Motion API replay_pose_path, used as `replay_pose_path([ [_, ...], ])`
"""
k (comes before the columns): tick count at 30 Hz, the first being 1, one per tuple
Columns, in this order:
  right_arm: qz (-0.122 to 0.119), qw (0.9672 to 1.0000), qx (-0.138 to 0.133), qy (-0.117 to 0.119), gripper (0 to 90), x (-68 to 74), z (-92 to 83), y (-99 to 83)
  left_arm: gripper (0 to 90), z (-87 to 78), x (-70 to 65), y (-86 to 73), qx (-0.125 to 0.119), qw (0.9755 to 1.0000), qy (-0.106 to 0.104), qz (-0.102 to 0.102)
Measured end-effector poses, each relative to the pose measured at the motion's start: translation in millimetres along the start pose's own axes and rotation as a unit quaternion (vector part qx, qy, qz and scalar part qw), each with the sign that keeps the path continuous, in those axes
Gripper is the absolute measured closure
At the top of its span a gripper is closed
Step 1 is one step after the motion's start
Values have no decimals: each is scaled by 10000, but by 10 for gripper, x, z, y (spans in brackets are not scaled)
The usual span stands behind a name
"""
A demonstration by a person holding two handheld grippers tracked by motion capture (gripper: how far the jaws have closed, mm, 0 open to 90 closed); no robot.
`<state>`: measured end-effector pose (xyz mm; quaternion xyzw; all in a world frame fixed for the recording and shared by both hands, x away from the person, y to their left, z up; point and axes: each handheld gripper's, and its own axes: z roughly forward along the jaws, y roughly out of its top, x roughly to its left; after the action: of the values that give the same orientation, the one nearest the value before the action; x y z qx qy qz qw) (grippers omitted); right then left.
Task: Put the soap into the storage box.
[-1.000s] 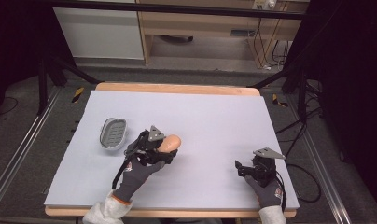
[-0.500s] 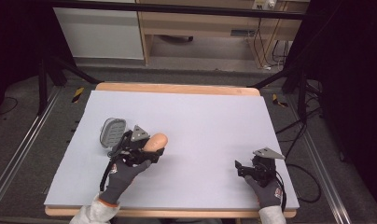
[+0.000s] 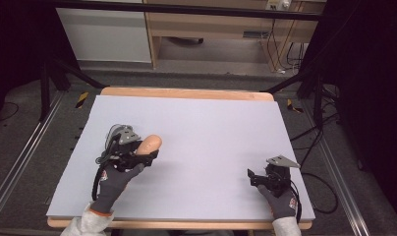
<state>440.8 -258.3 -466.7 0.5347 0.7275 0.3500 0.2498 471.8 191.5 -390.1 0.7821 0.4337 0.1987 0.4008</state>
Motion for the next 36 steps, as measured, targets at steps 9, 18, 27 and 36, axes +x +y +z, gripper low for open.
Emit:
replay_pose_path([
  [9,3,10000,2,4,125,2,4,0,316,-70,206,19,-67,9996,205,-195],
  [18,4,10000,3,9,125,-1,5,1,316,-91,371,31,-71,9987,391,-305],
  [27,0,10000,-4,8,124,-1,5,2,317,-76,495,69,-106,9979,497,-408],
  [36,-19,10000,-8,-17,124,-3,12,1,316,-1,638,66,-43,9965,632,-542],
])
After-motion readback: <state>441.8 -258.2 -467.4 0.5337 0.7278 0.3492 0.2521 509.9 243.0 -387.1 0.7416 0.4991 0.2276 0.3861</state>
